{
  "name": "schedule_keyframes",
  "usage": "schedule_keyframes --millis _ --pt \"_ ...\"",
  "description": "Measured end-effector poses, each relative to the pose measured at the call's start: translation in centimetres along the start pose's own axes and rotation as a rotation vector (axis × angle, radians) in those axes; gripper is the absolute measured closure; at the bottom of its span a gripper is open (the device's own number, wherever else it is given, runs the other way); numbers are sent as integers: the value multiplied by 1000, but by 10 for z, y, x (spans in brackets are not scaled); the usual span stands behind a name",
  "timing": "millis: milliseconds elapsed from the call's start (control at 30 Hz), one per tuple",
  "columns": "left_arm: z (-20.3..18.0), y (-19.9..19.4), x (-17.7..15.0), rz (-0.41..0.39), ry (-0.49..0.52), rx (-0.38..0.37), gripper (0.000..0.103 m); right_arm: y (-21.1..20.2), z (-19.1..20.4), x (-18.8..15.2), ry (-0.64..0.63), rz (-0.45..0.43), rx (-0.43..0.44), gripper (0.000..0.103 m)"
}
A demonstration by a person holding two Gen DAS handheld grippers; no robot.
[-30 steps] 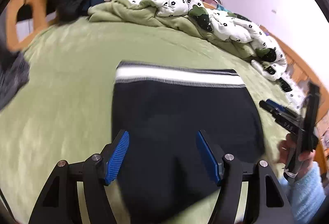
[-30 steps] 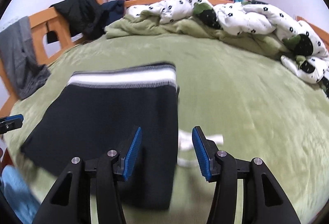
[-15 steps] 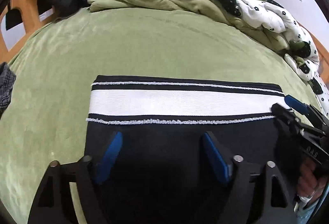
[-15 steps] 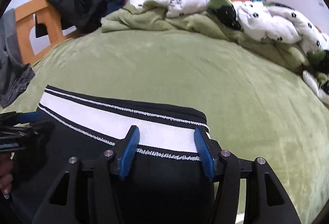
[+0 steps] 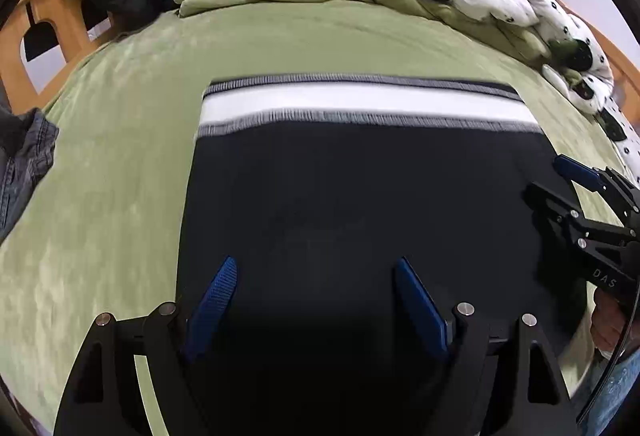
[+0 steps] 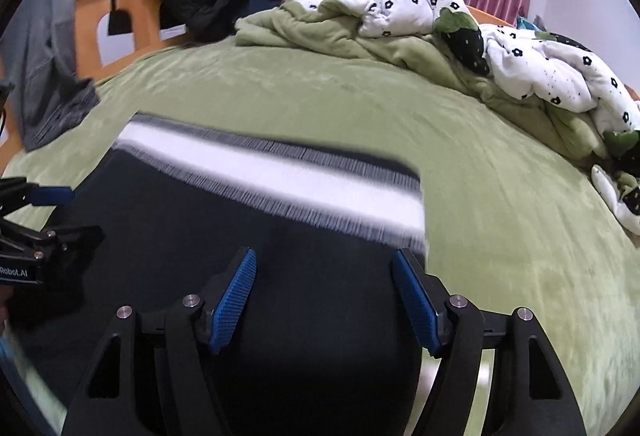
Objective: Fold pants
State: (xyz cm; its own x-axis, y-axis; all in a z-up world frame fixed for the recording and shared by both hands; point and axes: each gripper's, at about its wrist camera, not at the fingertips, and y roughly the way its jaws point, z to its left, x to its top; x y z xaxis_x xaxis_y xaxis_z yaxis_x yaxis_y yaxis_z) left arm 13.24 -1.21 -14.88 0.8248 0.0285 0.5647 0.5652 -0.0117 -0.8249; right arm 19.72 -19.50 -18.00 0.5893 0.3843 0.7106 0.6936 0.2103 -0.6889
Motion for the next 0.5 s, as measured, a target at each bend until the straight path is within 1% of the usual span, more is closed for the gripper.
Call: schedule_keyframes --millis 67,100,200,267,333,400,467,500 --pt "5 -7 -13 14 -14 -7 23 -12 6 -14 -11 8 -9 34" --pt "8 -9 -17 20 -22 -12 22 -22 9 -24 -12 5 -30 34" --pt "22 -24 -34 15 -68 -18 22 -39 8 -46 24 10 -46 34" --pt "32 -36 -44 16 -100 -37 23 -48 2 -58 70 48 -60 34" --pt "35 -45 -52 24 -96 -39 23 -55 -3 -63 127 99 -54 34" --pt "35 -57 -56 25 -94 -24 24 -62 -7 -62 173 147 -39 46" --pt "33 -76 -57 -7 -111 -23 24 -73 -4 -59 183 158 -53 48" --pt "33 -90 -56 -36 -122 -32 24 -83 -1 -56 186 145 -69 48"
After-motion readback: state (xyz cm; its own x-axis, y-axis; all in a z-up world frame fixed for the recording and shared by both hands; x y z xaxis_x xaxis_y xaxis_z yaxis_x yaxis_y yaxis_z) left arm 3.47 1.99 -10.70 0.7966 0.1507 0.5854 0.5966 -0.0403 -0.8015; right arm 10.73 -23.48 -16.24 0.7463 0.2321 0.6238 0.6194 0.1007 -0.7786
